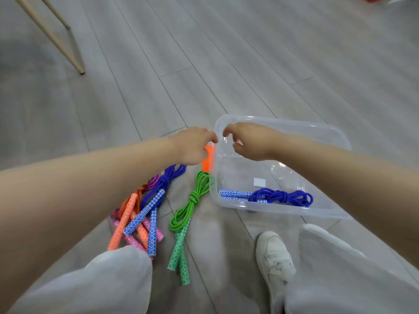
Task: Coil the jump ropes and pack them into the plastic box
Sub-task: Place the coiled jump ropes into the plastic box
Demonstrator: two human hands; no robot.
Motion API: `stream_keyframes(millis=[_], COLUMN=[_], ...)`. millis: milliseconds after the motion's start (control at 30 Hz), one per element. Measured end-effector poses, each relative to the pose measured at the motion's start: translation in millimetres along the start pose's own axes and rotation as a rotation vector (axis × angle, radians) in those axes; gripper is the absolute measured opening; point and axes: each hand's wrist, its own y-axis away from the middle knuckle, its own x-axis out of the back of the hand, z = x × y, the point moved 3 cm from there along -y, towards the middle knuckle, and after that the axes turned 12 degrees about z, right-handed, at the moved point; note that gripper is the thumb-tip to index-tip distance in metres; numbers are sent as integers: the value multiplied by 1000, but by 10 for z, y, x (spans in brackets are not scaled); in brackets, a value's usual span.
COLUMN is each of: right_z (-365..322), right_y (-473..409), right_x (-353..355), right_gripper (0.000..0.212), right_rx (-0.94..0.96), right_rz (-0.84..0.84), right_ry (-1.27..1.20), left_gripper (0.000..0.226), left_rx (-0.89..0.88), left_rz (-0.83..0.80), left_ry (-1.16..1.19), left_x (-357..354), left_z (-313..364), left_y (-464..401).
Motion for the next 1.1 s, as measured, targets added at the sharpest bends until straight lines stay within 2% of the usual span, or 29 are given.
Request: stream_keyframes(millis=[167,433,567,733,867,933,1033,1100], right_z=[-697,-1313,-1359,-1249,-1093,-1038,-1027,-1047], right_y=[-168,-260,-232,-153,-153,-160,-133,-121], right_x=[-168,-1144,-1510,-1883,-2050,-2120,-2255,-2330], right_gripper=[41,41,45,52,55,54,62,63], right_rx=[151,122,79,24,-23,-17,8,21], right_rz=[-45,-326,-376,-491,-469,-484,-594,-643], right_ry=[-5,29,74,185,214,254,280,279], left_gripper=[50,50,55,81,96,97,86,87], left_rx=[106,189,201,340,414,435,405,403], left_rz=[-54,-266,-313,-410,-420,-414,-427,-463], left_ry=[-22,22,117,249,245,191,98,37], left_x=[-81,-807,-1148,-1646,-1920,-1978,-2000,-2013], left_z=[-544,-1063,-1047,-910,-872,-849,-774,-726], left_y=[480,1114,1257,1350,1452,1446,1387,1367])
